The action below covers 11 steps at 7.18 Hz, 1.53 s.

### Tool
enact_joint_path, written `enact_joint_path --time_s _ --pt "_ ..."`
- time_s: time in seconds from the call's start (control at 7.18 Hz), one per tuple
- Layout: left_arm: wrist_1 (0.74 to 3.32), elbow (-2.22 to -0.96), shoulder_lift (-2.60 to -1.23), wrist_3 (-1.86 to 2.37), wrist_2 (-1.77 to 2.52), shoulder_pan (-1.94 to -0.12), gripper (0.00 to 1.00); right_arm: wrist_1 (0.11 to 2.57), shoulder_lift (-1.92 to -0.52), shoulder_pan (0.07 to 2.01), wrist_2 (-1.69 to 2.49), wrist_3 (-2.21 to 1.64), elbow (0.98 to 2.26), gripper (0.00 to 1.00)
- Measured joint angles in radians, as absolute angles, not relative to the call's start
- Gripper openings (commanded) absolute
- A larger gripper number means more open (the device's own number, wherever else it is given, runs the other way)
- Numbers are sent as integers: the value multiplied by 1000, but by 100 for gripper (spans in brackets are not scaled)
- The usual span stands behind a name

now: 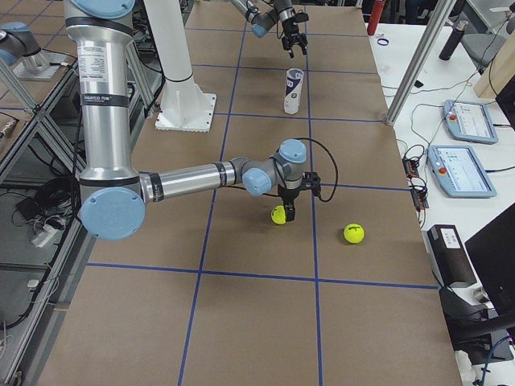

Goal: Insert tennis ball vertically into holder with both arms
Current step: 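Grasp the nearer yellow tennis ball with the right gripper while the left gripper waits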

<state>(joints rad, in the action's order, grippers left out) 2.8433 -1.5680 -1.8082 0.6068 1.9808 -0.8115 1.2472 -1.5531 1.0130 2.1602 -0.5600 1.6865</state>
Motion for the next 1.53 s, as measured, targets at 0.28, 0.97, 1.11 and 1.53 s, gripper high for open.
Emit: enact_joint_path --time_s 0.28,0.97,1.11,1.53 --pt "2845 -1560 -1810 597 1980 -811 99 1247 -1553 993 2159 -561 1674 99" --pt "2847 -1550 -1816 592 1980 -811 99 1248 -1528 963 2153 -560 1637 0" --pt "2847 -1550 -1817 592 1980 -811 99 1250 -1512 962 2155 -558 1636 0" --pt "2847 -1550 -1821 592 1980 -811 99 1262 -1490 984 2182 -556 1678 0"
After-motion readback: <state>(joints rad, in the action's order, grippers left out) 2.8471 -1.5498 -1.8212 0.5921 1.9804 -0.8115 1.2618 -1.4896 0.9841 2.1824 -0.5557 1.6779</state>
